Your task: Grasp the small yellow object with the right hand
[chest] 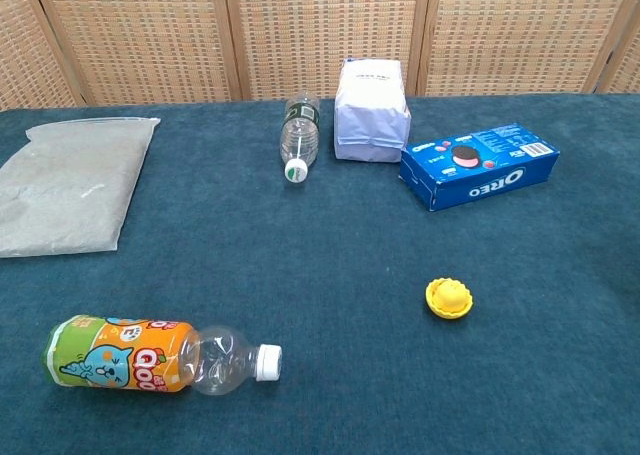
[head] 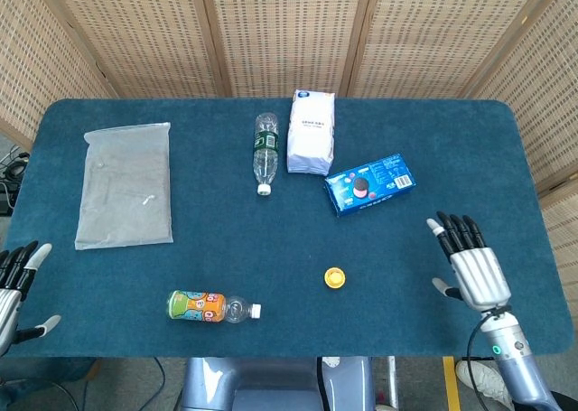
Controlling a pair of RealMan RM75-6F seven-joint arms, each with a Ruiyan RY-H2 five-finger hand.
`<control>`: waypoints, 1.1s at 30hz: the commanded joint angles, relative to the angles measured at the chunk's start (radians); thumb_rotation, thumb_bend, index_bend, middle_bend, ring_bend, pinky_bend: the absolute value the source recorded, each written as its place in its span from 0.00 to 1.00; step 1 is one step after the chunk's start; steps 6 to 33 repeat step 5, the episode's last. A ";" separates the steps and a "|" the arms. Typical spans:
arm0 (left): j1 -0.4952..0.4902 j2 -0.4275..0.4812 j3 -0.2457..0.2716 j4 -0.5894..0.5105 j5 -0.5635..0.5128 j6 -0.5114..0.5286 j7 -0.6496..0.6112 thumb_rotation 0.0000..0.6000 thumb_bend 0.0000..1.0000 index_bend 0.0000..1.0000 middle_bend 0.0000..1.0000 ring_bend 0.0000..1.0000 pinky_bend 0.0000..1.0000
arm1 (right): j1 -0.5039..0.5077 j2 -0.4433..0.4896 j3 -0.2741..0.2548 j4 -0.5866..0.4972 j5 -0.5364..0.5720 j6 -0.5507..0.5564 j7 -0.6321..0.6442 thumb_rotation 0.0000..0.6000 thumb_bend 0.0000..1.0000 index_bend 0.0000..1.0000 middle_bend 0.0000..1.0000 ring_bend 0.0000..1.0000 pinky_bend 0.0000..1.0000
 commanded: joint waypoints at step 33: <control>0.003 0.002 -0.002 -0.002 0.001 0.005 -0.002 1.00 0.03 0.00 0.00 0.00 0.00 | -0.071 0.032 -0.004 0.024 0.006 0.027 0.092 1.00 0.00 0.00 0.00 0.00 0.00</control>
